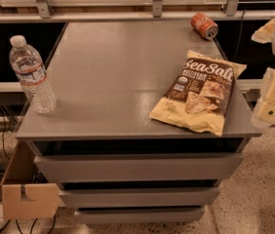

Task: Move brown chip bag near water bottle

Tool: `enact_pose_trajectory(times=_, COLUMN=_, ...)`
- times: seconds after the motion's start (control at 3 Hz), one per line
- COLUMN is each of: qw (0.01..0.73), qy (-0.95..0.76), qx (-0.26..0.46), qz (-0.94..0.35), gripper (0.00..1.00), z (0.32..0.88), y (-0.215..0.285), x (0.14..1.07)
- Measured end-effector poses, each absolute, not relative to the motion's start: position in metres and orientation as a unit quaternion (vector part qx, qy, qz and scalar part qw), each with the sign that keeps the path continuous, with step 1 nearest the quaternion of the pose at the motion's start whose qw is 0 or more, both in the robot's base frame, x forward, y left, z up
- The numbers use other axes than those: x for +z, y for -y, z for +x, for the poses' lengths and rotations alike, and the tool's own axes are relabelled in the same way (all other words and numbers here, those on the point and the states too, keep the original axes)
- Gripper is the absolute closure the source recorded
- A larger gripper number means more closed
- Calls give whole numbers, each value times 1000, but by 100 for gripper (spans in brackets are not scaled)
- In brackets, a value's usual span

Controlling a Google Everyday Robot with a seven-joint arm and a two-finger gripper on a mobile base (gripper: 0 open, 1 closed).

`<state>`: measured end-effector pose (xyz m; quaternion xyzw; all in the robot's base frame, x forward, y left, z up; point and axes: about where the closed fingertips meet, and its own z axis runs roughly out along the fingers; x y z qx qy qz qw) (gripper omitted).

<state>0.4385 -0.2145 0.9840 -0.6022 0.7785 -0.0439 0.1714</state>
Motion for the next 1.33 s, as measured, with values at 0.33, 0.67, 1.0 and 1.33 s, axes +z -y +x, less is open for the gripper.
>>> enact_pose_trajectory(times=0.33, qw=171, qy=-779, qx=-44, qz=-602, gripper=0, z=438, y=215, x=984)
enact_pose_trajectory(times=0.67, qw=165, qy=-803, qx=-44, qz=-571, gripper=0, z=445, y=217, x=984)
enact_pose_trajectory(times=1.0, qw=139, qy=-848, qx=-48, qz=-509, gripper=0, z=471, y=222, x=974)
enact_pose_trajectory(times=1.33, qw=103, qy=-890, qx=-44, qz=-442, gripper=0, z=498, y=223, x=948)
